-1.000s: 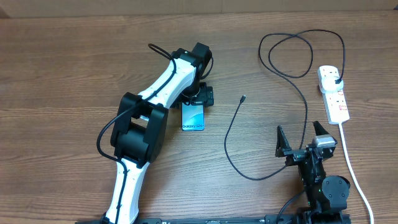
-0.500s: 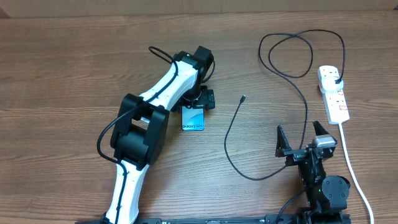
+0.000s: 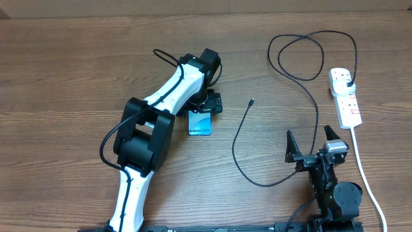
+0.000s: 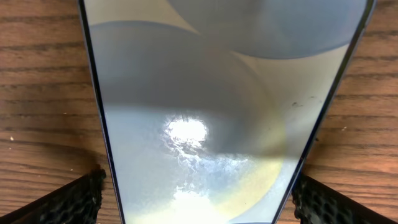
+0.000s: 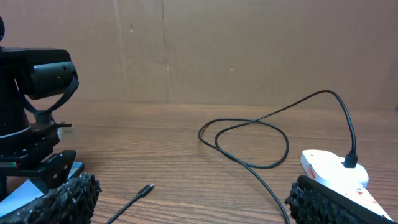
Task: Plug charger to phone and switch on socket
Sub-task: 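Lower the left gripper and grasp the phone's bottom edge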
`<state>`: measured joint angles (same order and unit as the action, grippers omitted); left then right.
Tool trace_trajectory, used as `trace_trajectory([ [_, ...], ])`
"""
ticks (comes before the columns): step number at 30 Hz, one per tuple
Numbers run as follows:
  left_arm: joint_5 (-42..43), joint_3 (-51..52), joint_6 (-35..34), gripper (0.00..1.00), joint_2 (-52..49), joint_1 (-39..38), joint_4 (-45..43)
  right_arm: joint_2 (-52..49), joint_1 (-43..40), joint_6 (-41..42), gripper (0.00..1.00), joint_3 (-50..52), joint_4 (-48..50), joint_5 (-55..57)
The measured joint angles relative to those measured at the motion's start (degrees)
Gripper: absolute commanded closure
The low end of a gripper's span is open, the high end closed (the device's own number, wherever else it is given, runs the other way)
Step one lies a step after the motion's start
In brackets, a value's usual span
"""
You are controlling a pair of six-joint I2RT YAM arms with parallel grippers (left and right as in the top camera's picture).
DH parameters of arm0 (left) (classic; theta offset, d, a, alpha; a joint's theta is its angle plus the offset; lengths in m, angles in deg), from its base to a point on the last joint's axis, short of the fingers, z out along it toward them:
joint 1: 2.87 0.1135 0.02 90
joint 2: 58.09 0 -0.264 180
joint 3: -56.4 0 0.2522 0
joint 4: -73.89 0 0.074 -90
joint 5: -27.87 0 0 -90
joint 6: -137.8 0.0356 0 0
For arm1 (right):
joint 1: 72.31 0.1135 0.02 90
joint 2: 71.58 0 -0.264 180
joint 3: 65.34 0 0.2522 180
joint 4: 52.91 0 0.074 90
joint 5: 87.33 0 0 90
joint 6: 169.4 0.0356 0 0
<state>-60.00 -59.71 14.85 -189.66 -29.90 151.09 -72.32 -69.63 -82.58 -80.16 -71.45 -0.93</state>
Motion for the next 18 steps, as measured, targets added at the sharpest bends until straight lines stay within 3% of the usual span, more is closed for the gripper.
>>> trace_trajectory([
  [18, -0.37, 0.96, -1.25, 0.12, 0.57, 0.0, -1.25, 0.0, -0.02, 0.02, 0.0, 0.0, -0.02, 0.02],
])
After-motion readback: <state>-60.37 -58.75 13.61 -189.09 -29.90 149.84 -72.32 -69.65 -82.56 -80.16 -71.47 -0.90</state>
